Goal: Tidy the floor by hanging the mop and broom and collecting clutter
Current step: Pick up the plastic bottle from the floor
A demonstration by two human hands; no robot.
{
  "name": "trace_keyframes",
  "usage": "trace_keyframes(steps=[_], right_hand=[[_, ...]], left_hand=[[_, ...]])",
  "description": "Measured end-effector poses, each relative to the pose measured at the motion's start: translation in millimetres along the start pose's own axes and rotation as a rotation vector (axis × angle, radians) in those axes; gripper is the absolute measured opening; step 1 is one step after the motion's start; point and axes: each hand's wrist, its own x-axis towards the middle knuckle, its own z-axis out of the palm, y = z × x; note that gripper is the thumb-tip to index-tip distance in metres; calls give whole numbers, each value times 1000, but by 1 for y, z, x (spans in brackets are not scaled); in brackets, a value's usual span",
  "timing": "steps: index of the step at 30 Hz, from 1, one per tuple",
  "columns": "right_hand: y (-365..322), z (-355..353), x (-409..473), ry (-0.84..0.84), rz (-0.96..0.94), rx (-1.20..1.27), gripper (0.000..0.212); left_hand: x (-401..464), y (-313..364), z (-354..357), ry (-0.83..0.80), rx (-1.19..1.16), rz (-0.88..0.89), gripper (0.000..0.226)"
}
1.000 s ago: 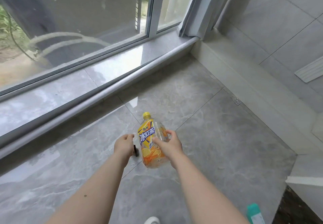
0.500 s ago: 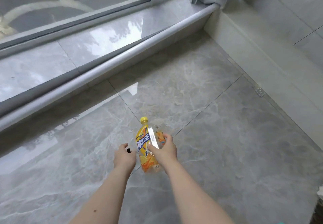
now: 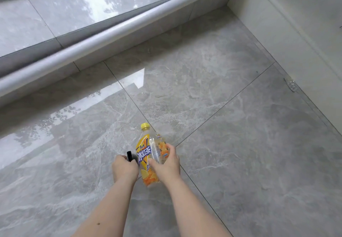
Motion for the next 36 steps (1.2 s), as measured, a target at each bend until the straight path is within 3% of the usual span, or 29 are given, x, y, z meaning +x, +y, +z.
trace_keyframes(steps=[11, 15, 18, 21, 36], right_hand=[[1, 13, 15, -11, -26, -52, 78], [-4, 14, 11, -8, -31, -46, 77], [-14, 7, 0, -12, -32, -39, 76], [-33, -4, -20, -26, -40, -36, 75], [-220, -93, -166, -161, -294, -93, 79]], left_hand=[[7, 8, 6, 23, 1, 39, 10], [4, 12, 0, 41, 13, 23, 33], [-7, 17, -12, 31, 23, 15, 11], [-26, 25, -34, 29, 13, 13, 26], [-178, 124, -206, 237, -238, 57, 25]])
